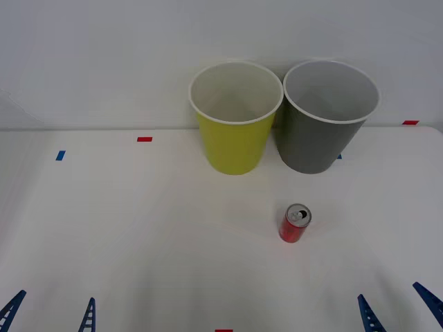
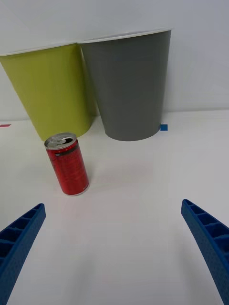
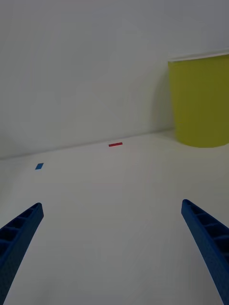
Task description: Put cans in the gray bin and PET bottles in the light green bin.
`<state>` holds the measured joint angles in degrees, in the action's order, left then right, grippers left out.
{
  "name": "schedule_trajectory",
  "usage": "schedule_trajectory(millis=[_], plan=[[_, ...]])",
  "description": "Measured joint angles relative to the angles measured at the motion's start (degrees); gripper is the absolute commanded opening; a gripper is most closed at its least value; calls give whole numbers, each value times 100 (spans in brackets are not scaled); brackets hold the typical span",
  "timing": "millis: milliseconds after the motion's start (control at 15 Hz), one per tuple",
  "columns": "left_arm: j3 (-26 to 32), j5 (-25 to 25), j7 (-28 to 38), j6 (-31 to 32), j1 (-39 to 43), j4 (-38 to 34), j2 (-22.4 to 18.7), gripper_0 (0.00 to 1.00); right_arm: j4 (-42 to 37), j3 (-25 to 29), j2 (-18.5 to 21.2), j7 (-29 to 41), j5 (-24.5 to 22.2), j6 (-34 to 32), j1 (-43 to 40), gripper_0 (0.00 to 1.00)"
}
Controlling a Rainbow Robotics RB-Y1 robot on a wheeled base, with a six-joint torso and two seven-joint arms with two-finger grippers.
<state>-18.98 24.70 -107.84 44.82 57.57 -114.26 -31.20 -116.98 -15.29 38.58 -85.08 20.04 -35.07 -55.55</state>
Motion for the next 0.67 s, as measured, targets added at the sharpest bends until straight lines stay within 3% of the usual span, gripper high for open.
schedule_trajectory(millis=[667], plan=[[0,0,0,0,0,0,0,100,0,0,0,0,0,0,0,98]])
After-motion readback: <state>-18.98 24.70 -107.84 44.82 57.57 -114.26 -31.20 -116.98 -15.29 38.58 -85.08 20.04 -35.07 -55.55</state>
